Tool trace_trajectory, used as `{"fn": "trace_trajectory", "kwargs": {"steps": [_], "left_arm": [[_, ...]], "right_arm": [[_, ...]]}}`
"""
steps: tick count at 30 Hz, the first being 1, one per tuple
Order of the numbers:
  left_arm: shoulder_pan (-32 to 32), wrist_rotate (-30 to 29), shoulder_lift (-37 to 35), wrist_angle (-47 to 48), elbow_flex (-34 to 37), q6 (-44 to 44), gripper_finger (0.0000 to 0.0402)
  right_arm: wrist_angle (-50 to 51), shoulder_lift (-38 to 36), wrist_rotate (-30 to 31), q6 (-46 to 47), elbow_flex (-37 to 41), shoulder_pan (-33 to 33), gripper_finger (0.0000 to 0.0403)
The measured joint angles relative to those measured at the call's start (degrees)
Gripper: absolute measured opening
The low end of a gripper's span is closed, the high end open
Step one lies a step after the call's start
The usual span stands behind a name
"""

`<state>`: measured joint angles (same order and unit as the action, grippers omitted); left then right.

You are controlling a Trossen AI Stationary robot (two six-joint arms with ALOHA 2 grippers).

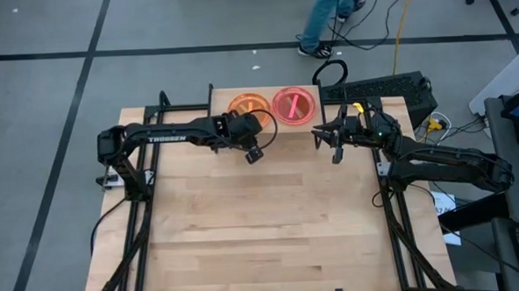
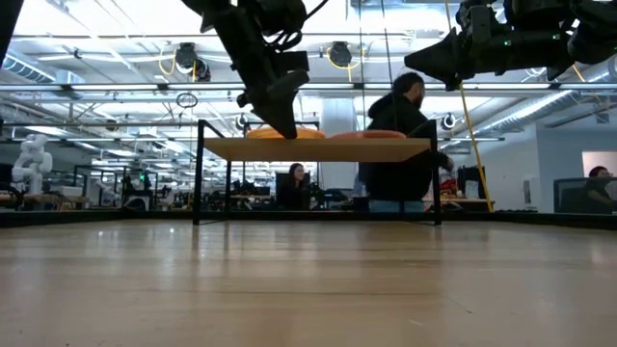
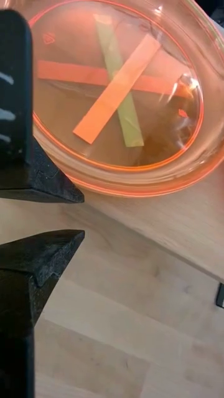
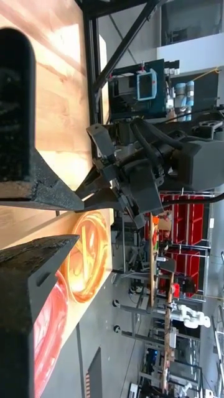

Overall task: Place and stack plates onto a shelf
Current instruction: Adjust the stack plates on the shelf, then return to Home Position

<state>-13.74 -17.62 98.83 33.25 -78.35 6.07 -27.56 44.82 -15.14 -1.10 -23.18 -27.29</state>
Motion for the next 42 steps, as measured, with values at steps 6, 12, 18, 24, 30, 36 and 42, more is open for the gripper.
{"fn": "trace_trajectory", "kwargs": {"steps": [6, 12, 18, 24, 30, 36, 42], "left_arm": [[0.0, -0.5, 0.0, 0.2, 0.0, 0.0, 0.0087], [0.0, -0.4, 0.0, 0.3, 0.0, 0.0, 0.0087], [0.0, -0.4, 0.0, 0.5, 0.0, -0.4, 0.0087], [0.0, -0.4, -0.3, 0.7, 0.0, -0.3, 0.0087], [-0.1, -1.0, -1.4, 1.9, 0.1, -0.1, 0.0087], [-0.2, -1.3, -2.7, 1.0, 0.1, 0.0, 0.0088], [-0.3, -1.3, -3.4, 1.4, 0.1, 0.4, 0.0088]], "right_arm": [[0.0, 0.0, 0.0, 0.0, 0.0, 0.0, 0.0061], [0.0, 0.0, 0.0, 0.0, 0.0, 0.0, 0.0061], [0.0, 0.0, 0.0, 0.0, 0.0, 0.0, 0.0061], [0.1, 0.0, 0.0, 0.0, 0.0, 0.0, 0.0061], [0.5, 0.0, 0.0, 0.0, 0.0, 0.0, 0.0061], [0.9, 0.0, 0.0, 0.0, 0.0, 0.0, 0.0061], [0.9, 0.0, 0.0, 0.0, 0.0, 0.0, 0.0061]]}}
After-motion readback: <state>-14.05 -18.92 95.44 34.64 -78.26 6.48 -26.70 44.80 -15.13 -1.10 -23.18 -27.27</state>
